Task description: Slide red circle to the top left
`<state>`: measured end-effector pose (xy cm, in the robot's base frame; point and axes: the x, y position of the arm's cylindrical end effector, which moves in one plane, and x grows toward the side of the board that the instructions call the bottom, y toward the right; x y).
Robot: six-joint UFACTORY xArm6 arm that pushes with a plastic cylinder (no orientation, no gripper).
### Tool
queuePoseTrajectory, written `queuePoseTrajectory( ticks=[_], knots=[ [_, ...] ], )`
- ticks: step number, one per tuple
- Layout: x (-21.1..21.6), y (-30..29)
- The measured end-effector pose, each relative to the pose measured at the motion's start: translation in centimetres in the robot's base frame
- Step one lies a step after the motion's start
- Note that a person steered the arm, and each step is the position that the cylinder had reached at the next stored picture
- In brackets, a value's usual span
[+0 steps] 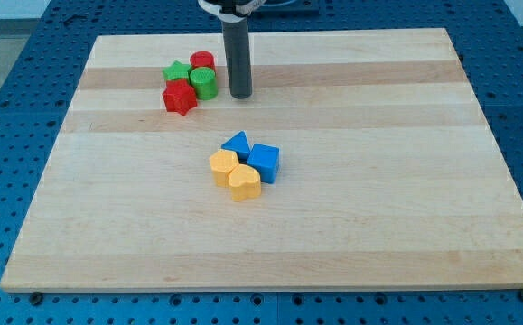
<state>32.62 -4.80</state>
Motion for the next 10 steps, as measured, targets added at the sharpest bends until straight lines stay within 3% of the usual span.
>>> queuePoseTrajectory(
  ticks=[3,4,8,10],
  knots=[
    [-1.8,-0.4],
    [-3.8,-3.7],
    [-5.1,-5.5],
    [-7.7,-9.5]
  ],
)
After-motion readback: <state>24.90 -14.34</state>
